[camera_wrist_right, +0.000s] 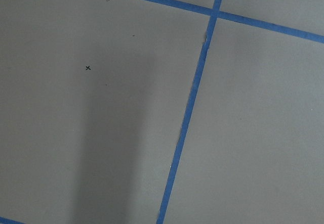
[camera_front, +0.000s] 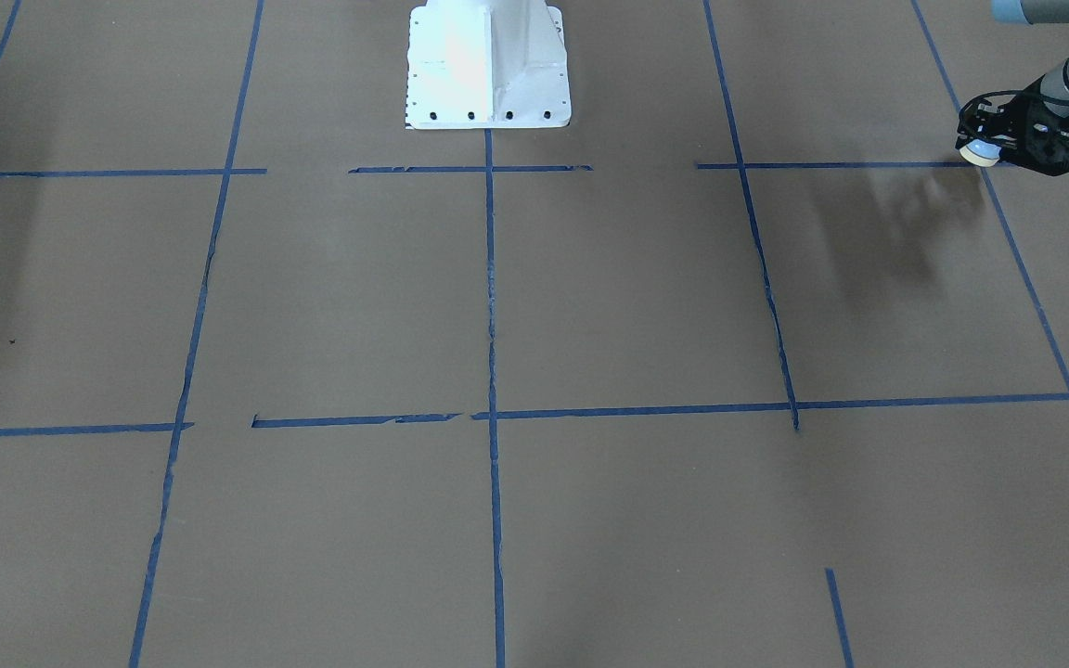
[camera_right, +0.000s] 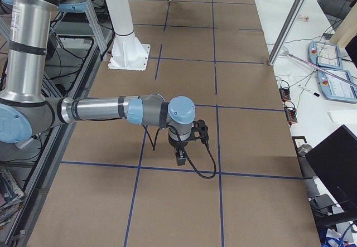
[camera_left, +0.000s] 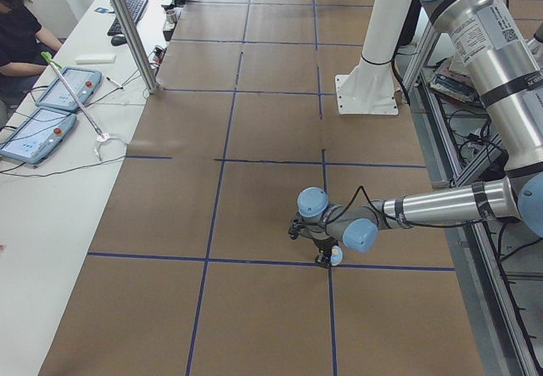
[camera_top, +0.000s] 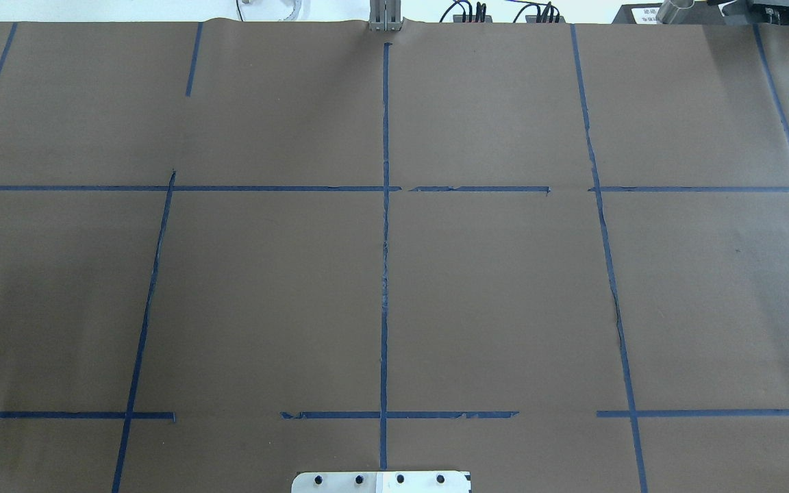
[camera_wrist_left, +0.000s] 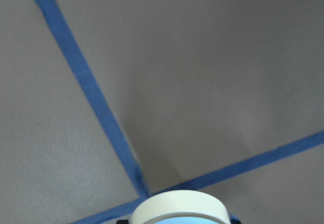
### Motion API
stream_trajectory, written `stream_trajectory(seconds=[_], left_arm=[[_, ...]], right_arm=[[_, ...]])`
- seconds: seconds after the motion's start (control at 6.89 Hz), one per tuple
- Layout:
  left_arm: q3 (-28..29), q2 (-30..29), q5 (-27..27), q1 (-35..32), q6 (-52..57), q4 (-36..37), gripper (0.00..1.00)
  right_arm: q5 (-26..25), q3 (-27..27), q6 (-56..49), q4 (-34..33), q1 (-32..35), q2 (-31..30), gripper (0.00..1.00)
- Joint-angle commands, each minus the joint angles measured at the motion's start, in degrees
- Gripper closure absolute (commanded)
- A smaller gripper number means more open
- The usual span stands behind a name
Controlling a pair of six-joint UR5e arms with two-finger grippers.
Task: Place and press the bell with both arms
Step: 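Carry the bell with the left gripper toward the table center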
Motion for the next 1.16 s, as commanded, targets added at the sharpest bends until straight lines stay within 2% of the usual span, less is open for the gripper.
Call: stream_trajectory(seconds=[0.0, 0.58, 0.73, 1.02], left_arm=[[-6.55, -3.6, 0.39, -0.98, -14.17, 0.07, 0.91], [-8.32, -17.04, 0.48, -0.36, -31.17, 1.03, 0.92], [-8.32, -22.03, 0.39, 0.94, -35.73, 3.04, 0.92], [-7.36, -35.63, 0.48, 6.12, -43.13, 12.93, 0.92]], right_arm=[[0.03, 0.0, 0.01, 0.0, 0.0, 0.0, 0.0], [0.12, -0.18, 0.1, 0.0, 0.0, 0.0, 0.0], [0.03, -0.18, 0.1, -0.09, 0.0, 0.0, 0.0], [0.03, -0.18, 0.1, -0.09, 0.0, 0.0, 0.0]])
